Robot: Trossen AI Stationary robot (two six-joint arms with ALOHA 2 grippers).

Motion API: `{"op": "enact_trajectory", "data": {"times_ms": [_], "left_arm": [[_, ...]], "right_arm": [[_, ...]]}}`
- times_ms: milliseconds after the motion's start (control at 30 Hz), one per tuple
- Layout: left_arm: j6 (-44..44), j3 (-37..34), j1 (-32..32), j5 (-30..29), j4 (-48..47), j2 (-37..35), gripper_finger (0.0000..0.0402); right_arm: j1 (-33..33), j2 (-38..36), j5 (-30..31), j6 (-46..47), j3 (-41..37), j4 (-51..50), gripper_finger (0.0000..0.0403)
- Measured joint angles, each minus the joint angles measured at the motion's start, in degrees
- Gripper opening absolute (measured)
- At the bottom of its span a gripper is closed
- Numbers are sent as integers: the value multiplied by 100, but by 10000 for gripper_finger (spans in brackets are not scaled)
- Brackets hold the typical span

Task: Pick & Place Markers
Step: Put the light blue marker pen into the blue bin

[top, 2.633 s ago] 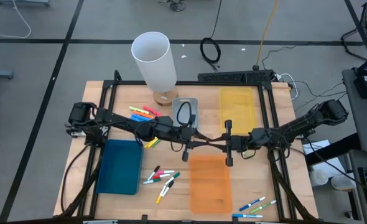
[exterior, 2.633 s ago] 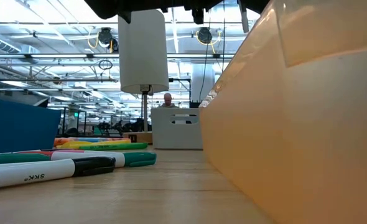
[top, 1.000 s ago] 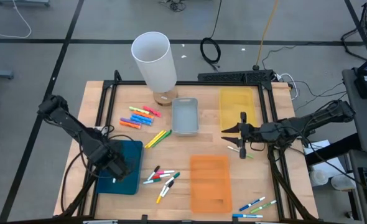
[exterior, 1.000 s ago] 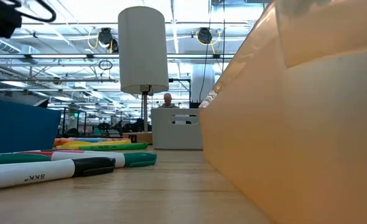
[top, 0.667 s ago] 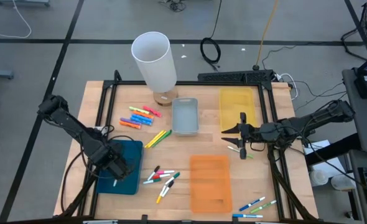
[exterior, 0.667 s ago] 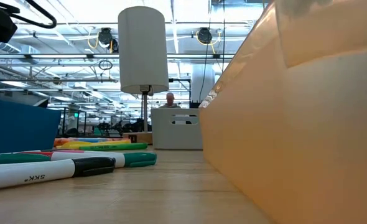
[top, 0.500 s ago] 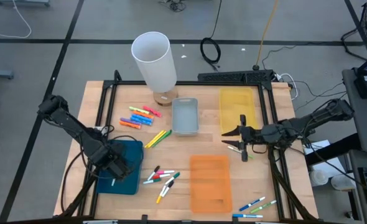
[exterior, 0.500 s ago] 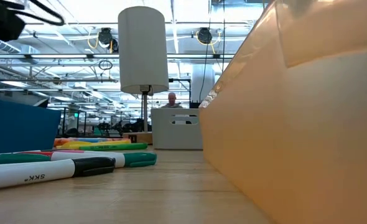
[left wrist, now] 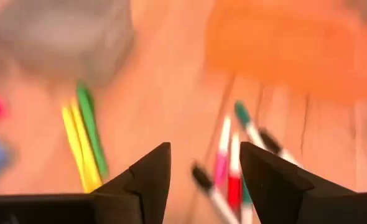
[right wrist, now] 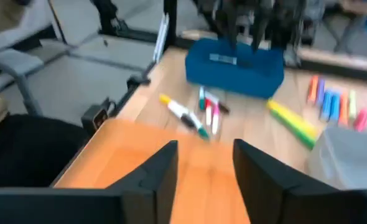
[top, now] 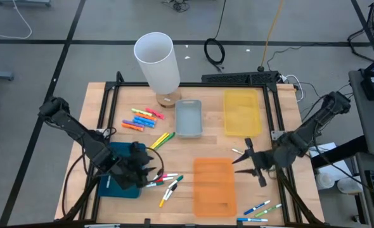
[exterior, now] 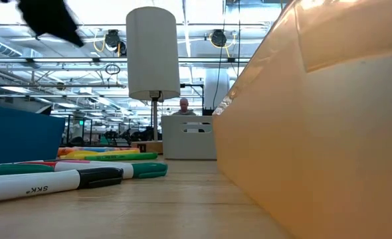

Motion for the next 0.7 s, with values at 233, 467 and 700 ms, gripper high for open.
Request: {"op": "enact_trajectory", "data": {"times_ms": [233,467,700], "left_arm": [[1978,0,539,702,1632,-2,198],[2964,0,1179,1607,2138,-2,198],[3098,0,1793,2013,2066,-2,198]], "right_arm": [[406,1416,219,1728,1317,-2845,208],[673,2223,-2185,3907,1578,-2913,203],[1329,2912,-3020,4754,1582,-1379,159]]}}
